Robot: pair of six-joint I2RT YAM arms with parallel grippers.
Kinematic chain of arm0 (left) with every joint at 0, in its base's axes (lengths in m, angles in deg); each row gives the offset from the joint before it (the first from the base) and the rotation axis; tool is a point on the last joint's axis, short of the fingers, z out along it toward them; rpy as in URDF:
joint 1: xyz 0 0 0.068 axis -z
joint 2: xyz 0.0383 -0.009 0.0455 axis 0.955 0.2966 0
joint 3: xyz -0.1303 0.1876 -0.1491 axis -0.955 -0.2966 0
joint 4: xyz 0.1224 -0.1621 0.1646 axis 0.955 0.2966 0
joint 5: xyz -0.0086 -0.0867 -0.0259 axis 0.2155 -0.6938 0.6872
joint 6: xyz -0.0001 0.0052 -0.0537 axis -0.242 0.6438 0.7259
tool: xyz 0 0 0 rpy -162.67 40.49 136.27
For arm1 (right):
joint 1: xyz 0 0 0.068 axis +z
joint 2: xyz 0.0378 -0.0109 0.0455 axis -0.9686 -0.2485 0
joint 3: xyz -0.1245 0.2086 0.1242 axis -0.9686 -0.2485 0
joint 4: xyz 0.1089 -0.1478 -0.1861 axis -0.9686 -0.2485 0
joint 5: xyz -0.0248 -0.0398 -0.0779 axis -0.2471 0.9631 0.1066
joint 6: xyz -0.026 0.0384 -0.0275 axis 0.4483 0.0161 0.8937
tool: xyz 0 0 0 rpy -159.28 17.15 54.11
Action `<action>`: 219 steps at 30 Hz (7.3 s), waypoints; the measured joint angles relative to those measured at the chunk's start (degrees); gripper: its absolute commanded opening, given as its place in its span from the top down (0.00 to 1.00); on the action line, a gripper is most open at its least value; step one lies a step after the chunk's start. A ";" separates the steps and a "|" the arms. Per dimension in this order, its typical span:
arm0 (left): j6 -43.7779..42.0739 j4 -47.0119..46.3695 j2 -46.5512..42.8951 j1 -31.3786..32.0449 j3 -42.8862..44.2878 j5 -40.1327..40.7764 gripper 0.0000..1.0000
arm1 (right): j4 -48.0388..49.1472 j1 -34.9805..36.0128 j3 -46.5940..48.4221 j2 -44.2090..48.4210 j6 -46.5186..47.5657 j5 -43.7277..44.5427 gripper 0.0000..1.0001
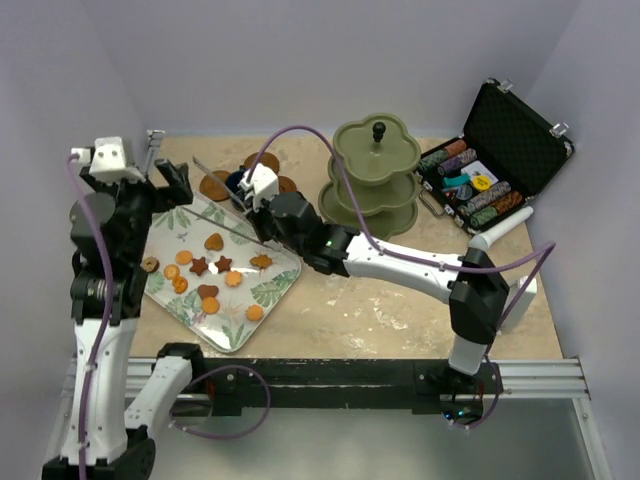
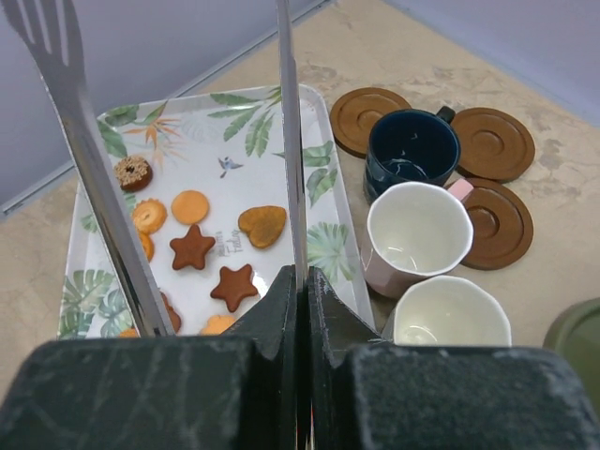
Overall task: Serve the afternoon tea
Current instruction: Pick up the clamp from the corner of the board, then pick up the desert from the tray.
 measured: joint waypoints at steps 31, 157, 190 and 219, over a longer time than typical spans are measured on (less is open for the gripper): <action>8.07 -24.50 -7.85 -3.96 -20.59 -43.34 0.00 | -17.03 -18.12 -10.10 21.77 4.15 -22.64 1.00; -47.95 24.06 7.69 0.35 -1.42 -89.59 1.00 | -18.86 -18.16 -19.54 34.47 14.05 -52.33 0.45; -51.56 27.12 15.28 -11.50 2.38 -89.13 0.11 | -14.43 -17.55 -25.18 35.87 7.39 -40.79 0.69; -70.77 51.84 41.38 -18.03 24.41 -88.32 0.00 | -8.90 -3.02 -31.47 27.19 -4.55 -21.86 0.70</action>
